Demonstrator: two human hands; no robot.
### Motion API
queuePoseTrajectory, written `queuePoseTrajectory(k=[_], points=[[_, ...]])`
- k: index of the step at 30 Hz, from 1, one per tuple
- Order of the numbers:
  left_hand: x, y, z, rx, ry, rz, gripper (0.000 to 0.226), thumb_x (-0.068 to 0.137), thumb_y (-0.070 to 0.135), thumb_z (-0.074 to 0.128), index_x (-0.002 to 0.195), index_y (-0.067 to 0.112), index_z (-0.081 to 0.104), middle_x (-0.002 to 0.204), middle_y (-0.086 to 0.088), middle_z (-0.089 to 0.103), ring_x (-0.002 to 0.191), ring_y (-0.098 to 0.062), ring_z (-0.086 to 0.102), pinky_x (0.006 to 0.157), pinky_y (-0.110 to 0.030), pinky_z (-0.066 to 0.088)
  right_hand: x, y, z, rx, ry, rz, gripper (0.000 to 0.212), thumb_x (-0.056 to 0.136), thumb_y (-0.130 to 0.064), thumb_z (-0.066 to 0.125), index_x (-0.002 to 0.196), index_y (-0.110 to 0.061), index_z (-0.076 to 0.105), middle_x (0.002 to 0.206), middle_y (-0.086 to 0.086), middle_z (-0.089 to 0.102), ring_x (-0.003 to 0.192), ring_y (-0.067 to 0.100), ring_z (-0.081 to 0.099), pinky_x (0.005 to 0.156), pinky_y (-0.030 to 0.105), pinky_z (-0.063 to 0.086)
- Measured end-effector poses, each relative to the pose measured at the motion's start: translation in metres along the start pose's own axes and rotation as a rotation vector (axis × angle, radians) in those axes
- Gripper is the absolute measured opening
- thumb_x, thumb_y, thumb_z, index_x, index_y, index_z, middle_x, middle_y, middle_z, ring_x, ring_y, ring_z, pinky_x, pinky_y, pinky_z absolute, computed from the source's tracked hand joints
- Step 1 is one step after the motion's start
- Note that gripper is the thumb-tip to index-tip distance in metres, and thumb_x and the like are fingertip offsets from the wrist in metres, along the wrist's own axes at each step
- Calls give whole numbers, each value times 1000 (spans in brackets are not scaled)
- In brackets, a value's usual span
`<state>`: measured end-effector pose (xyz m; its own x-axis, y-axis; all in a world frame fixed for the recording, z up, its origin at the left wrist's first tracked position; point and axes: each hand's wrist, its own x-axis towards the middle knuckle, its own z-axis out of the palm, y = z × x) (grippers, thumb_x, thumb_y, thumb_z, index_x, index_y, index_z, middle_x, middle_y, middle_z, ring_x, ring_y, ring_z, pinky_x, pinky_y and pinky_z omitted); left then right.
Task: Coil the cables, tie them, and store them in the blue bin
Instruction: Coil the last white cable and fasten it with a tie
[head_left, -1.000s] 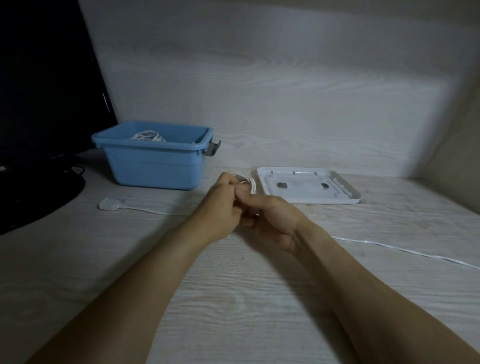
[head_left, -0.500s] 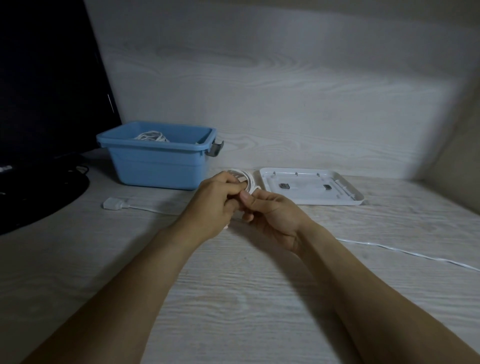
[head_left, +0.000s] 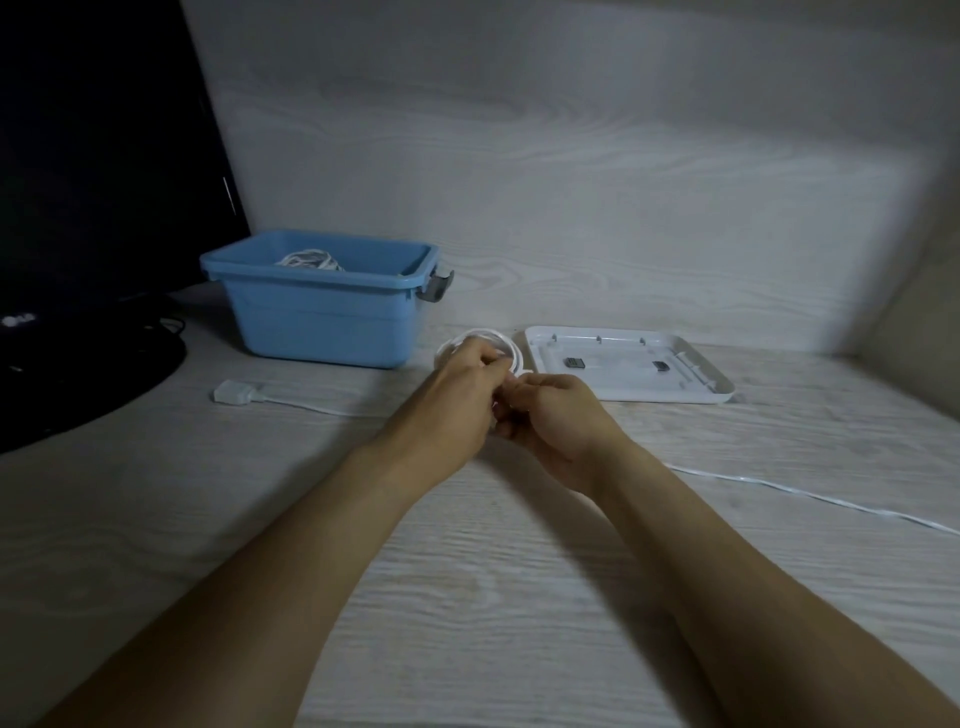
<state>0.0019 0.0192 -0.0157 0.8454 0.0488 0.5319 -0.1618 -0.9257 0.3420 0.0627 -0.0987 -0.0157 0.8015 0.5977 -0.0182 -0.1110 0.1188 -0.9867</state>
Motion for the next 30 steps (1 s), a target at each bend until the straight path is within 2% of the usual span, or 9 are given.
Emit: queuePoseTrajectory(k=[3, 5, 9, 11, 16, 19, 22, 26, 30], points=[[-1, -4, 2, 16, 80, 77, 28, 89, -8, 52, 112, 2, 62, 131, -10, 38, 110, -22, 51, 93, -34, 51, -1, -4, -1, -41, 0, -30, 19, 101, -9, 53, 90, 4, 62, 67, 6, 58, 57, 11, 53, 58, 25, 45], [-1, -4, 3, 34, 136, 85, 28, 85, -11, 56, 109, 1, 64, 126, -10, 42, 108, -20, 47, 89, -39, 52, -1, -7, 0, -32, 7, -51, 22, 101, -10, 54, 84, 0, 63, 63, 1, 60, 57, 10, 54, 57, 24, 44], [-1, -9, 0, 297, 240, 128, 31, 78, 5, 69, 106, 17, 73, 107, -1, 63, 106, -21, 40, 88, -36, 21, -3, -6, -2, 7, -13, -38, 45, 101, -8, 52, 58, -11, 64, 67, 8, 56, 60, 15, 50, 56, 27, 42], [-3, -13, -2, 251, 205, 124, 28, 85, 18, 61, 110, 23, 71, 107, 3, 68, 106, -21, 51, 86, -32, 15, -3, -5, -3, 17, -31, -8, 34, 102, -11, 51, 72, -6, 65, 69, 9, 54, 60, 15, 49, 56, 27, 43], [1, -8, -6, -26, 156, 75, 31, 99, 25, 46, 118, 20, 69, 107, 6, 72, 98, -13, 61, 100, -27, 24, 0, -9, -3, 264, -33, 42, 23, 103, -12, 51, 85, -4, 63, 69, 6, 51, 53, 8, 47, 52, 21, 41], [0, -12, -6, -152, 95, 62, 25, 101, 20, 50, 118, 19, 68, 97, 9, 67, 91, -12, 58, 84, -24, 40, 1, -7, -3, 275, -70, 77, 20, 103, -11, 50, 88, -5, 62, 73, 6, 50, 52, 6, 47, 51, 19, 40], [-1, -17, -2, -208, 61, 42, 22, 101, 24, 49, 112, 20, 67, 93, 6, 70, 87, -13, 63, 80, -34, 50, 1, -7, -5, 287, -117, 116, 20, 103, -15, 49, 91, -8, 62, 76, 3, 56, 54, 5, 47, 51, 17, 40], [-3, -21, -4, -236, 41, -78, 30, 93, 52, 46, 112, 39, 64, 89, 15, 71, 100, -23, 60, 92, -43, 46, -2, -11, -7, 250, -147, 135, 18, 99, -20, 57, 88, -8, 65, 71, 2, 57, 58, 7, 52, 53, 18, 45], [-6, -26, -10, -208, 40, -79, 24, 96, 43, 50, 111, 39, 68, 83, 21, 72, 101, -12, 62, 98, -43, 41, -5, -11, -4, 154, -166, 168, 17, 98, -22, 59, 94, -8, 66, 74, 5, 60, 57, 9, 51, 47, 16, 42]])
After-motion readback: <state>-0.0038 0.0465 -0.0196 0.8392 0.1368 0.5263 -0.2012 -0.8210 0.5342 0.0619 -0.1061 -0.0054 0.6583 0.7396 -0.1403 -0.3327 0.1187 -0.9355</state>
